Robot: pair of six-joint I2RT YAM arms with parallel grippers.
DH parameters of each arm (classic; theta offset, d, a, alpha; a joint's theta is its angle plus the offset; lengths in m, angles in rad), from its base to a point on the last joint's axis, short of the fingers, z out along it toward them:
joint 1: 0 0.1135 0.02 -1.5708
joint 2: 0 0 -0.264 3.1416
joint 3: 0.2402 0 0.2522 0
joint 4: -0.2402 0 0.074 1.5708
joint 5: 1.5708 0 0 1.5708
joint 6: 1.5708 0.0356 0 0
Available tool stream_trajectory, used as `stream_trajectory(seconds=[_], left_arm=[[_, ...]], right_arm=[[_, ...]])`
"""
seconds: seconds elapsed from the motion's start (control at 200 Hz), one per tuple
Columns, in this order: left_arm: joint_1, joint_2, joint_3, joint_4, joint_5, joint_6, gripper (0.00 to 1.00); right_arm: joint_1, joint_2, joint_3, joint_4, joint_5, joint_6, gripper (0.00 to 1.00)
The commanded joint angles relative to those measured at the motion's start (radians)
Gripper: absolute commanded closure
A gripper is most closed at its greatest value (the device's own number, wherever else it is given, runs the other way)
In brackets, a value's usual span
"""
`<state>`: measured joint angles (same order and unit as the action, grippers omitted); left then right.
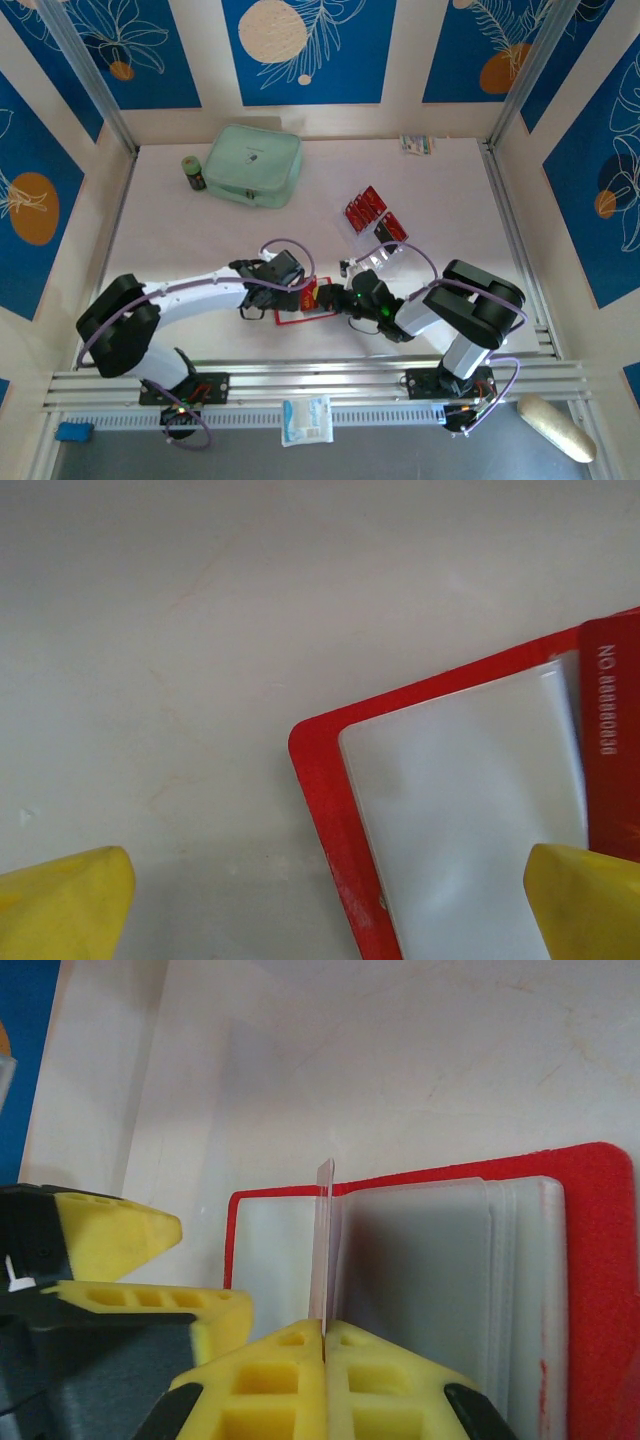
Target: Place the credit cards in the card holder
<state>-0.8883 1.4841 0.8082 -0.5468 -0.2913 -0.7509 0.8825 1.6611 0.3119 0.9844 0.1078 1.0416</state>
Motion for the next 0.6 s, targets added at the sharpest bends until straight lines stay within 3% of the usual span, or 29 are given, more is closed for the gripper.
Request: stream_trajectory(seconds=[0.0,0.28,0.595], left_arm=[[-0.011,0.018,-0.033,0.004,-0.004,-0.011,0.01],[-0.014,0.011,-0.079,-0.020,-0.017,-0.039,0.02],[-0.015,0.016,-0.090,-0.016,-0.019,-0.042,0.03]], right_arm=[[-0.009,0.012,-0.009,0.024,-0.002,0.009,1.00],[-0.034,-0.045,-0.014,0.009,-0.016,-0.007,1.00],[-0.039,-0.006,-0.005,0.043,-0.032,0.002,1.00]])
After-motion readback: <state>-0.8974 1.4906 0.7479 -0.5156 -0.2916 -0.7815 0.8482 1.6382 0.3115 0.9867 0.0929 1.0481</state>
